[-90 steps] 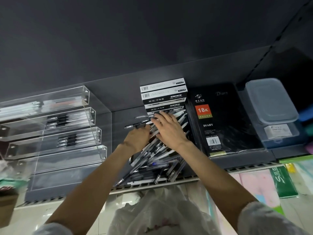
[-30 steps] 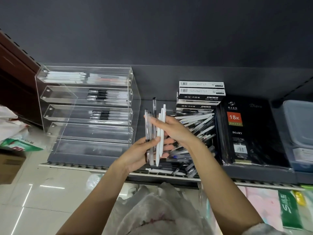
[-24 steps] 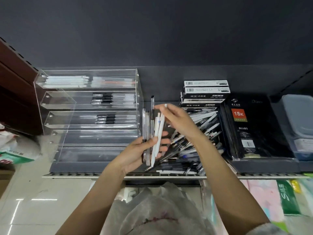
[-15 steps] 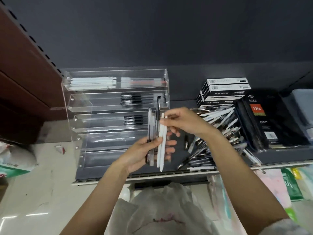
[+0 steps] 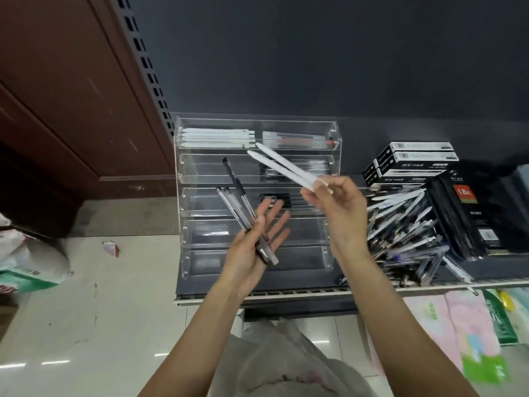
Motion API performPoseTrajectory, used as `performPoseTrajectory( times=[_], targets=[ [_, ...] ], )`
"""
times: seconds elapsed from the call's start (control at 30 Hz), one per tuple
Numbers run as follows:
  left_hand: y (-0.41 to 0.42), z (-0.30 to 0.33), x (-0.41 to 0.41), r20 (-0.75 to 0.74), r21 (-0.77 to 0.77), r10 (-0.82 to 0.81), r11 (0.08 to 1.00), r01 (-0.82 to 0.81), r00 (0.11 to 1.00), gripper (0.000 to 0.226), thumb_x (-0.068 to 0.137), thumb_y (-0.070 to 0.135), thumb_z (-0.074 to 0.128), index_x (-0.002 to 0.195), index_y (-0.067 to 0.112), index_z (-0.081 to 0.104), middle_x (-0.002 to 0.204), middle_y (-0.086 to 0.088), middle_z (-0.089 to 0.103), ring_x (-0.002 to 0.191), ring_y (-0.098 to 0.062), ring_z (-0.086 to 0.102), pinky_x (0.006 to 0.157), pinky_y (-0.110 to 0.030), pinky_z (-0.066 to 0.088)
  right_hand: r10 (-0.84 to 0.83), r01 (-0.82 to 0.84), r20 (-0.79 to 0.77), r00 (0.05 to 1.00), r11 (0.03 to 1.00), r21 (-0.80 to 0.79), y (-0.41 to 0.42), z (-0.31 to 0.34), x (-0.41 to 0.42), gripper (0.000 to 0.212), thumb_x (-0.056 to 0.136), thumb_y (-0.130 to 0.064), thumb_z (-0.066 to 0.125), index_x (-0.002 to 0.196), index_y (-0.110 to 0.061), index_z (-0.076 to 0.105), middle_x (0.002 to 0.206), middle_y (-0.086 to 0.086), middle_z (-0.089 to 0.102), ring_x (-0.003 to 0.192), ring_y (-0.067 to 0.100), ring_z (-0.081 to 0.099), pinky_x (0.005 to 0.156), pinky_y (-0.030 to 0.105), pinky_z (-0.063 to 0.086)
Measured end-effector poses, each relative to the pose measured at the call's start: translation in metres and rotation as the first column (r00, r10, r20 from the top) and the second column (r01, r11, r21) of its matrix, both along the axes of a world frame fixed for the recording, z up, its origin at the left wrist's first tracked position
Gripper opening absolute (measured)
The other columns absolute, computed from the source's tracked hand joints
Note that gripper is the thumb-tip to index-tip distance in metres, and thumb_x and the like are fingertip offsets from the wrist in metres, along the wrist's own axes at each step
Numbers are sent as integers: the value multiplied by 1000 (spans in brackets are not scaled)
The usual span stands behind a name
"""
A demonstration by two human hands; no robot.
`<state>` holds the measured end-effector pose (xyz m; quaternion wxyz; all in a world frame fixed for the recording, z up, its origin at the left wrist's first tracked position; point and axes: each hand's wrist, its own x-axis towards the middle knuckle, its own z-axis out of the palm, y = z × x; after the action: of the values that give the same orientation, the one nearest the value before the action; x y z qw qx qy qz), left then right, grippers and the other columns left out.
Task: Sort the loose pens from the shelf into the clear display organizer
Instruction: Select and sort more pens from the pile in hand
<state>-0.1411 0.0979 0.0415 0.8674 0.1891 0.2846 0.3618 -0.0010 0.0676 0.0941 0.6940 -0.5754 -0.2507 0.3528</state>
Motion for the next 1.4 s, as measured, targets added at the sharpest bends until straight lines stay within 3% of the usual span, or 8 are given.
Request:
performPoseTrajectory(
  times=[0.2,0.33,0.57,0.8,0.93,1.07,1.23,1.4],
  targets=[
    [-3,7,18,-33,-28,53,998,-54,998,30,98,20,44,122,14,60,113,0,69,99,-12,66,85,-26,55,-19,43,228,973,994,-102,-19,-37,-43,9,85,-2,66,89,-9,61,86,-4,71,84,13,70,74,24,54],
    [-7,7,18,-2,3,59,998,-59,998,31,99,19,38,125,18,56,125,2,64,119,-15,57,96,-28,49,45,-15,247,968,992,-123,-30,-42,-43,7,85,-3,67,88,-8,63,85,-3,73,84,13,71,73,23,55],
    [-23,4,14,42,69,101,992,-104,994,34,100,17,35,130,18,51,129,-3,61,126,-14,52,104,-30,42,60,-77,-113,992,985,-154,-40,-43,-41,10,83,-3,68,90,3,64,89,9,73,84,22,71,76,31,57],
    [-34,1,17,-30,77,156,985,-153,987,32,102,15,33,127,12,54,121,-2,66,119,-13,57,94,-26,47,135,-82,319,938,982,-172,-44,-41,-43,5,84,-9,70,84,-9,66,77,-8,71,74,6,70,70,24,56],
    [-35,-4,13,-31,23,254,967,-253,967,25,101,15,37,112,10,59,93,-2,68,100,-17,62,98,-36,45,270,-178,608,747,962,-209,-46,-40,-35,9,83,-19,72,90,-13,71,91,-6,68,78,2,66,70,24,56],
    [-36,-5,6,-202,158,194,974,-163,960,23,101,14,39,106,8,61,78,1,63,78,-12,66,76,-27,53,214,-209,822,527,971,-118,-36,-22,-9,20,87,-23,65,106,-18,70,105,-2,58,90,9,59,73,27,52],
    [-42,0,1,-207,175,5,984,32,978,24,100,13,40,111,6,61,76,-2,57,67,-12,55,64,-23,51,480,-597,830,284,766,-238,1,14,7,37,88,-4,63,123,-15,61,119,1,55,79,9,58,72,15,49],
    [-45,-1,0,-220,167,-113,974,152,969,30,99,12,43,124,4,57,75,0,59,63,-9,54,63,-22,50,560,-641,827,-39,621,-451,26,28,17,44,89,-12,63,130,-26,55,126,-6,51,84,7,58,76,24,53]
  ],
)
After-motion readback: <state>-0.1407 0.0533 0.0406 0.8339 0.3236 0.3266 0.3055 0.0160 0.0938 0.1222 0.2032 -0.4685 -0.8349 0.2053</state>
